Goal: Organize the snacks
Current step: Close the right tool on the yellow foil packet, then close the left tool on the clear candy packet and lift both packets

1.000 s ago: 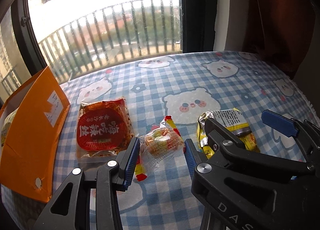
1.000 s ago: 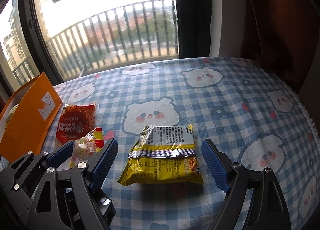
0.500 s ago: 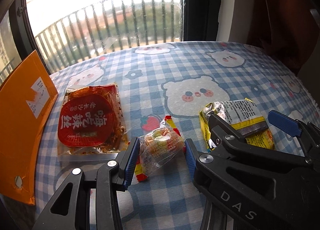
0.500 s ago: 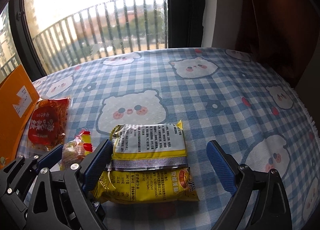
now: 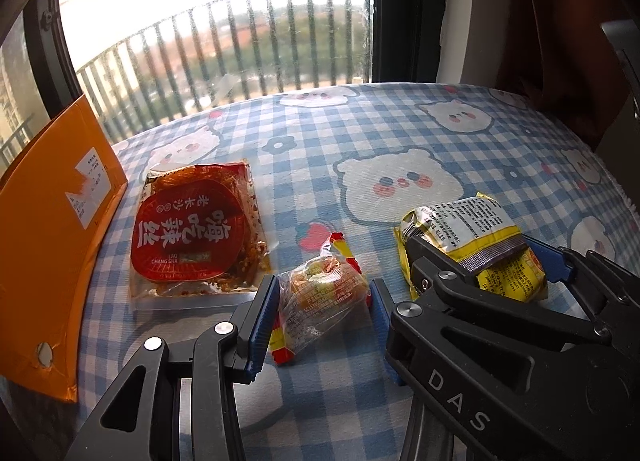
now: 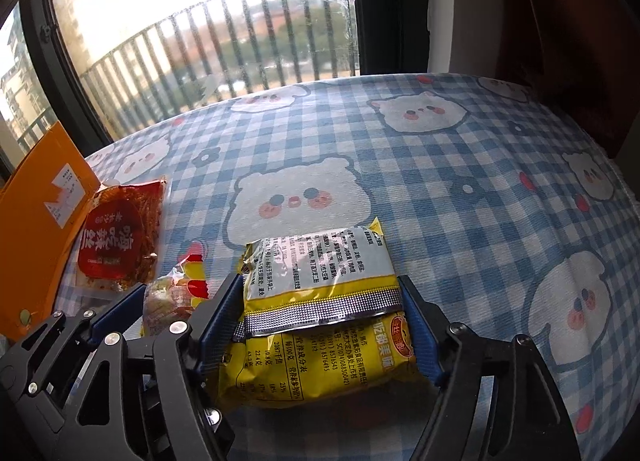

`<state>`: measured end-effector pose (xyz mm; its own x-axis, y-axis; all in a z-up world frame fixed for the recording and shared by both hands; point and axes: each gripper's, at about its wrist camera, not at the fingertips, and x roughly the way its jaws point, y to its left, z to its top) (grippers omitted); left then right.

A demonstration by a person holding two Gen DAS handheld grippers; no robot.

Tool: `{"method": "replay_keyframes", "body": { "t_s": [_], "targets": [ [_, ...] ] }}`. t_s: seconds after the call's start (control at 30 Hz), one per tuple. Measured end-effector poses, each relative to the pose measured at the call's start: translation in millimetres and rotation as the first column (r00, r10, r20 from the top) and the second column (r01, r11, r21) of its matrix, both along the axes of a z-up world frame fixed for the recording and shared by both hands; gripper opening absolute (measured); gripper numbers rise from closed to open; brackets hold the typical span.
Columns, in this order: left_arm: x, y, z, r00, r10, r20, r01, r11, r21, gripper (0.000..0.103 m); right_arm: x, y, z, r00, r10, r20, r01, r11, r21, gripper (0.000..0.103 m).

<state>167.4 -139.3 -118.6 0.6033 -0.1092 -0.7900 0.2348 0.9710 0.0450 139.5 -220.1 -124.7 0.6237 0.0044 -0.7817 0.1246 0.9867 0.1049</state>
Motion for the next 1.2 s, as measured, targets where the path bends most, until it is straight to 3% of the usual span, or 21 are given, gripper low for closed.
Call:
{"method": "replay_keyframes", "body": {
  "t_s": [0.47,1.2],
  "targets": [
    [-32.7,25.3,12.9,0.999,0.017,0.029,-0.017,1.000,-0.014,0.046,-29.0,24.9,9.3,1.000,0.012,0.019,-0.013,1.000,0.024,0.073],
    [-83.9,65.1,69.8,0.984,0.044,0.175,-0.026,0.994,-0.102,0.046,-81.5,60.1,71.1,0.988,0.017,0.156,-0.011,0.999,-0.039,0.073]
  ]
}}
